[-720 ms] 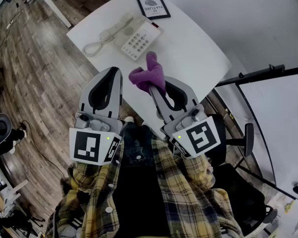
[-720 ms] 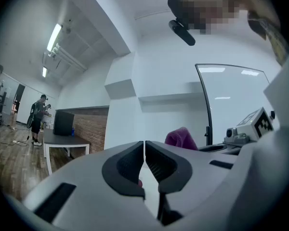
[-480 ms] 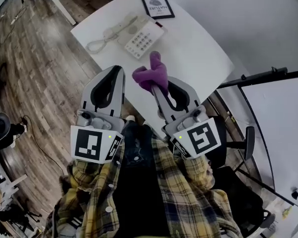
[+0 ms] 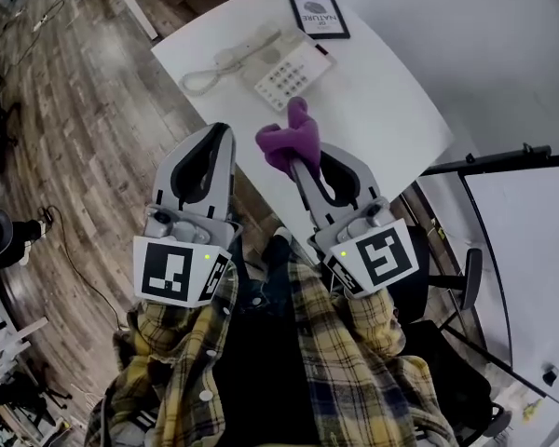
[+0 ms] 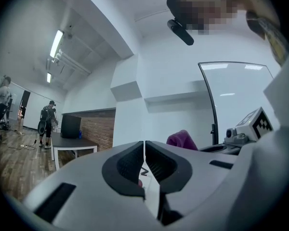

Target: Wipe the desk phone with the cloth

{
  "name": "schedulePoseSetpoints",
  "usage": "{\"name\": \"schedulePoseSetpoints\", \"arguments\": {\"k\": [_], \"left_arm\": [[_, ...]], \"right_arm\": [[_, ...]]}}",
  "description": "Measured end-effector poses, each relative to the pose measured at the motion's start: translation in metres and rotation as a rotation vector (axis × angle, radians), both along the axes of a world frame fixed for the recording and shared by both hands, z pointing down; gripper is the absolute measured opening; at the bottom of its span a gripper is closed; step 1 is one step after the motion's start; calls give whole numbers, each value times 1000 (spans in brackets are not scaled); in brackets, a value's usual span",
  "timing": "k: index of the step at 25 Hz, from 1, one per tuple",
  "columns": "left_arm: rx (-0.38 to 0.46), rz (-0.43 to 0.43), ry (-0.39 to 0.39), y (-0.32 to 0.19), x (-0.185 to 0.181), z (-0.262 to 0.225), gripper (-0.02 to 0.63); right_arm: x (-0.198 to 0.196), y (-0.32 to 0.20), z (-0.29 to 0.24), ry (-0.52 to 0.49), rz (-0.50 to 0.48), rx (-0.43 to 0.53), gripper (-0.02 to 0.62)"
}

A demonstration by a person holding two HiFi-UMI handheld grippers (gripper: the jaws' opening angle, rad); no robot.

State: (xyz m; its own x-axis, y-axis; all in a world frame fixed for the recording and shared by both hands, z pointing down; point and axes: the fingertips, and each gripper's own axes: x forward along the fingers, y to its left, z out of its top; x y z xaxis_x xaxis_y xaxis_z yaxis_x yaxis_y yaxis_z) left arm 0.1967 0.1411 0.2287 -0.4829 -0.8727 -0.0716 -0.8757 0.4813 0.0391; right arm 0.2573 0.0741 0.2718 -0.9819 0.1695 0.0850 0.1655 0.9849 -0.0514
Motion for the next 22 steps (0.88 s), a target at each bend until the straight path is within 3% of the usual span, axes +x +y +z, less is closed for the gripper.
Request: {"name": "schedulePoseSetpoints", "arguments": {"k": [6, 15, 22], "left_arm": [[10, 54, -32, 9, -48, 2, 21], [18, 143, -47, 40, -169, -7, 21], [17, 231, -44, 51, -237, -10, 21]], "right_arm": [[-47, 9, 6, 26, 42, 30, 63], [-152, 34, 8, 31, 155, 11, 63], [-213, 47, 6, 33, 251, 0, 63]]}}
